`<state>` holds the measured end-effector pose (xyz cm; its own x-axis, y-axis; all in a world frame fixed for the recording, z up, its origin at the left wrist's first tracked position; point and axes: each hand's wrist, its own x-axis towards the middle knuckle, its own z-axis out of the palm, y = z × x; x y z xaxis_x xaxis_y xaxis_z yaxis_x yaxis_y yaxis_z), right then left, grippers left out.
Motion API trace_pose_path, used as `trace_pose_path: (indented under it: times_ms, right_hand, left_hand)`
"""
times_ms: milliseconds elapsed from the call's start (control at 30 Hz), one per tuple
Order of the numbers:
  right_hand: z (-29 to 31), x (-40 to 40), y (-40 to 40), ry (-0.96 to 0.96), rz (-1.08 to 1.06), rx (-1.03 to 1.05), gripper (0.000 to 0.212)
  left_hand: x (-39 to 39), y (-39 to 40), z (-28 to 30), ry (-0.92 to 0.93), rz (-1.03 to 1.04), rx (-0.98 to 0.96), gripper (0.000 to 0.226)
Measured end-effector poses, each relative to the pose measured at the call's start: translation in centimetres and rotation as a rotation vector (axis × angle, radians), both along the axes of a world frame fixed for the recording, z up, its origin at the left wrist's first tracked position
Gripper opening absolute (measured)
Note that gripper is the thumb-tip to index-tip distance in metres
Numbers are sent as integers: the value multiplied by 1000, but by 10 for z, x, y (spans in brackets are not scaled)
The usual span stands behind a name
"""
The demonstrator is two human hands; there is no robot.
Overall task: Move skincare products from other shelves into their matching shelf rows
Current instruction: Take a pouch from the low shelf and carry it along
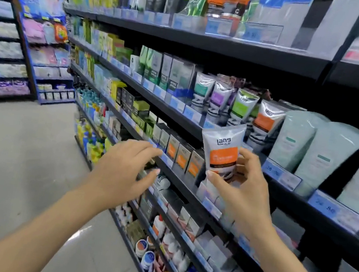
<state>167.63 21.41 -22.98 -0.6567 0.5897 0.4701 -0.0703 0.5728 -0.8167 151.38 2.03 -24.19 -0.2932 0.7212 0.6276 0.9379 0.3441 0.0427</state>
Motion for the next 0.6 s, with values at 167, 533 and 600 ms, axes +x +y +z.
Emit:
trace_pose_path:
  times_ms: [167, 533, 600]
  right_hand:
    - [21, -29, 40, 65, -106, -17, 54]
    - [32, -84, 85, 114, -518, 136, 61]
    - [35, -97, 89, 142, -599, 128, 61]
  left_hand:
    - [-63, 75, 8, -5, -99, 32, 44]
    - [-160, 222, -3, 23, -488, 149, 39]
    - [-172, 238, -1, 26, -595, 149, 38]
